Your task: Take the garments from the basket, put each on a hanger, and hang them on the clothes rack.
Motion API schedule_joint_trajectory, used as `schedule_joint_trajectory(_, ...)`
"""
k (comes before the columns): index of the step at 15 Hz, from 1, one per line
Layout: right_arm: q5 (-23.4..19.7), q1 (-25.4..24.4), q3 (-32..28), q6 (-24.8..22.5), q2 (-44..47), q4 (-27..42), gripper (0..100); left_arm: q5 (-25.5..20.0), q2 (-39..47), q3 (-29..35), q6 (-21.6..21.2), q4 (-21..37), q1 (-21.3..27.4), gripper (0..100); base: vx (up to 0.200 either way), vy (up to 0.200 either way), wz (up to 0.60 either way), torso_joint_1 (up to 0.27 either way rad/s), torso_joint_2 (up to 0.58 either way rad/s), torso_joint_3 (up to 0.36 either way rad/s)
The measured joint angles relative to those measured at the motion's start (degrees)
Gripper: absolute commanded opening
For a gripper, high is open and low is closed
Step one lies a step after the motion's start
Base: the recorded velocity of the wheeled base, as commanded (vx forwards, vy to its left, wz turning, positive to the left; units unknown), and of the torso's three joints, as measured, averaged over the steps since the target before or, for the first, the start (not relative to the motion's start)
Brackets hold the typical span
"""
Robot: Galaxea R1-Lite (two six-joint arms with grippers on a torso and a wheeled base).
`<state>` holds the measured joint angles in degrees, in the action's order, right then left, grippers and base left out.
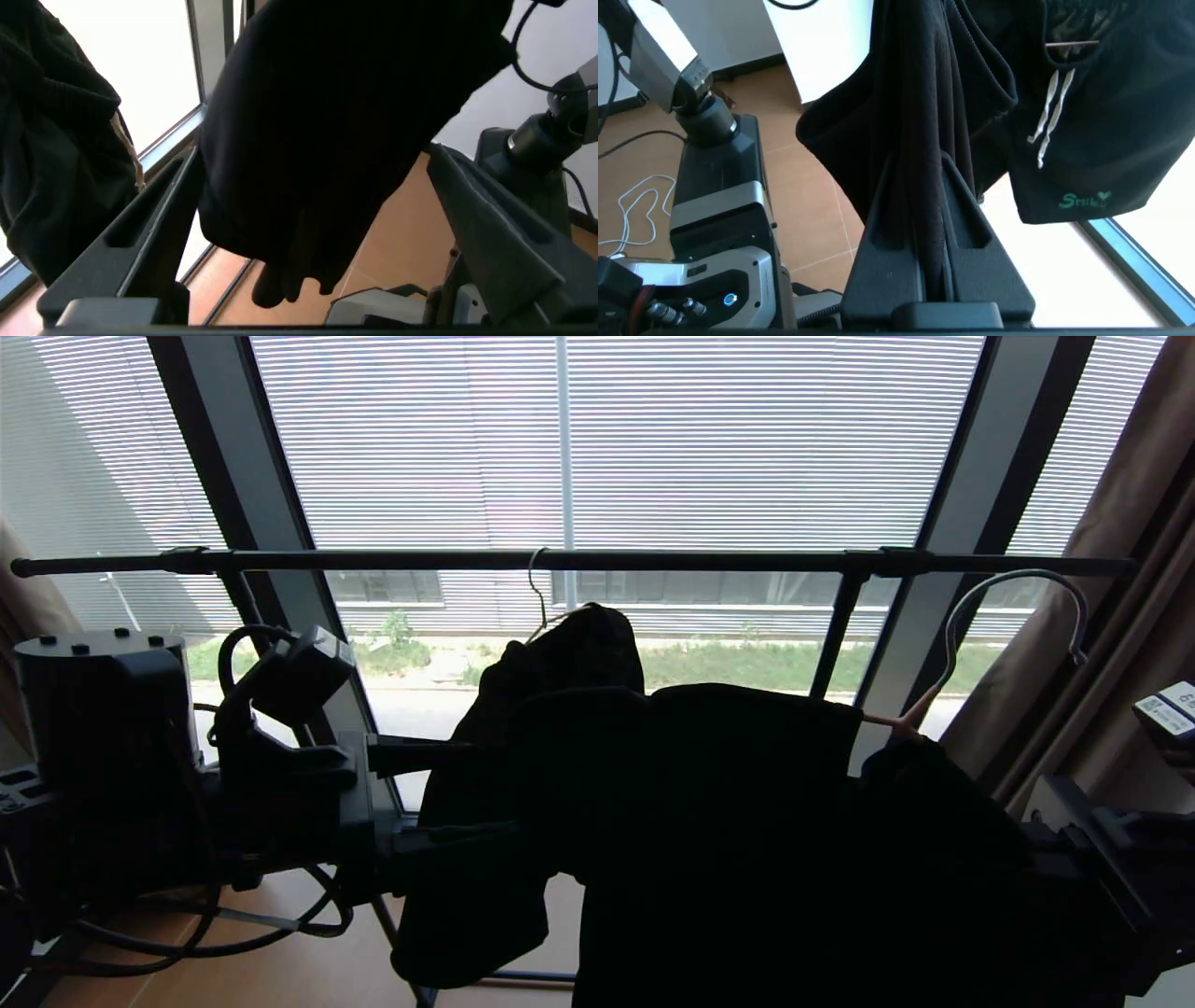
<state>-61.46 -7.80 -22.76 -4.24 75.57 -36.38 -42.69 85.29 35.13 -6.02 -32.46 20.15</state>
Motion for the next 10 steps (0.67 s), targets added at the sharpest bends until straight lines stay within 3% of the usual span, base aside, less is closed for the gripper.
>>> schedule_joint_trajectory(2, 0.0, 0.0, 0.1, 0.0, -0.7, 0.0, 0, 0.1, 3.0, 0.2, 0.0, -2.3, 0.0, 100, 0.0, 0.0, 0.0, 0.0, 0.0, 0.0)
schedule_joint_trajectory(3, -0.1, 0.0, 0.1, 0.0, -0.8, 0.0, 0, 0.2, 4.5, 0.2, 0.1, -3.2, 0.0, 0, 0.0, 0.0, 0.0, 0.0, 0.0, 0.0)
schedule_joint_trajectory(10, 0.0, 0.0, 0.2, 0.0, -0.8, 0.0, 0, 0.4, 8.0, 0.7, 0.7, -4.4, -1.7, 0, 0.0, 0.0, 0.0, 0.0, 0.0, 0.0)
